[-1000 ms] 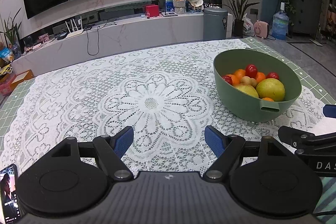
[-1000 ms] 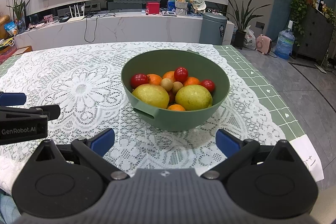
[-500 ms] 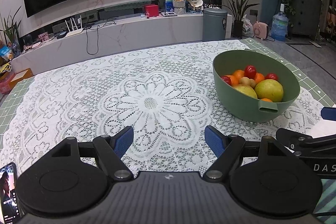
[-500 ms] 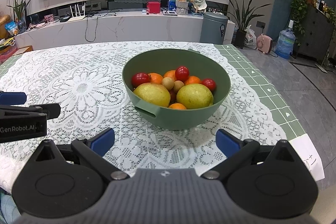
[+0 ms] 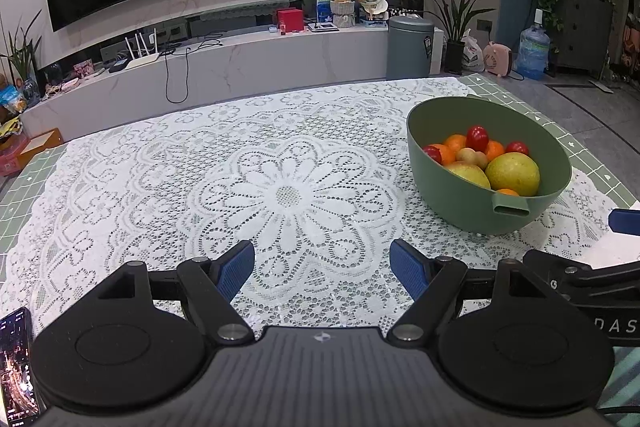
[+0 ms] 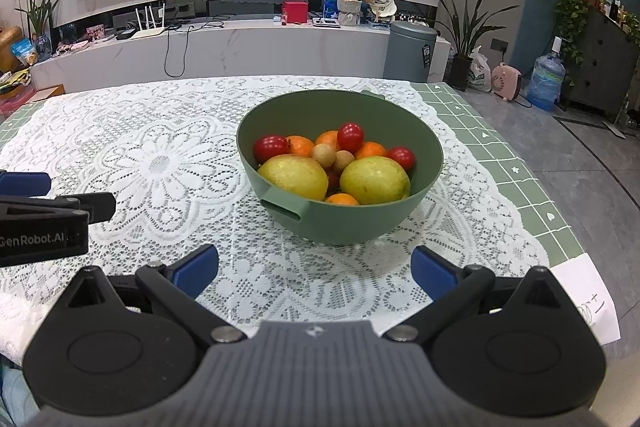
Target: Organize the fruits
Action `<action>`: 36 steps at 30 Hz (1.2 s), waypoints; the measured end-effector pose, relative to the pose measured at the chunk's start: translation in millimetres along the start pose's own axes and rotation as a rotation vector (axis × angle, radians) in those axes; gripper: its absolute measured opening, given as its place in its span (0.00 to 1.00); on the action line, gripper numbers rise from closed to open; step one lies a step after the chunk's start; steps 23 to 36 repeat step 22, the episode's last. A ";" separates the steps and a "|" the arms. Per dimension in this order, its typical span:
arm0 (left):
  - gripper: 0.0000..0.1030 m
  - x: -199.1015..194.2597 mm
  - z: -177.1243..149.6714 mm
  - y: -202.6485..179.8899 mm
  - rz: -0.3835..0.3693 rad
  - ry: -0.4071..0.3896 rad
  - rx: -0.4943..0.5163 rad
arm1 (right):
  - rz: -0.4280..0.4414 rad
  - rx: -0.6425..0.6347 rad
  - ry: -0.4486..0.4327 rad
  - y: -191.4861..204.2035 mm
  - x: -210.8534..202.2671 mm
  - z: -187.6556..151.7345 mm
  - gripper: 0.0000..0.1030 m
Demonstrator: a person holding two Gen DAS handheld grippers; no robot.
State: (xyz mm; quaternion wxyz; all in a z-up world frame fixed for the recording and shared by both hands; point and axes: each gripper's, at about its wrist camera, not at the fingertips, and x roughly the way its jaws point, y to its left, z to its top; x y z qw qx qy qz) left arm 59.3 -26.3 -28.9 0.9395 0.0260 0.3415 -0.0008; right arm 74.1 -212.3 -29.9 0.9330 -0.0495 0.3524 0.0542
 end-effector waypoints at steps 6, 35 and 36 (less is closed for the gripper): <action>0.88 -1.2 -0.6 -1.2 0.000 -0.006 0.005 | 0.001 0.001 0.002 -0.4 0.0 0.0 0.96; 0.88 0.8 -0.7 1.5 0.010 0.015 0.002 | 0.000 -0.001 0.005 -0.3 0.8 0.2 0.96; 0.88 0.8 -0.7 1.5 0.010 0.015 0.002 | 0.000 -0.001 0.005 -0.3 0.8 0.2 0.96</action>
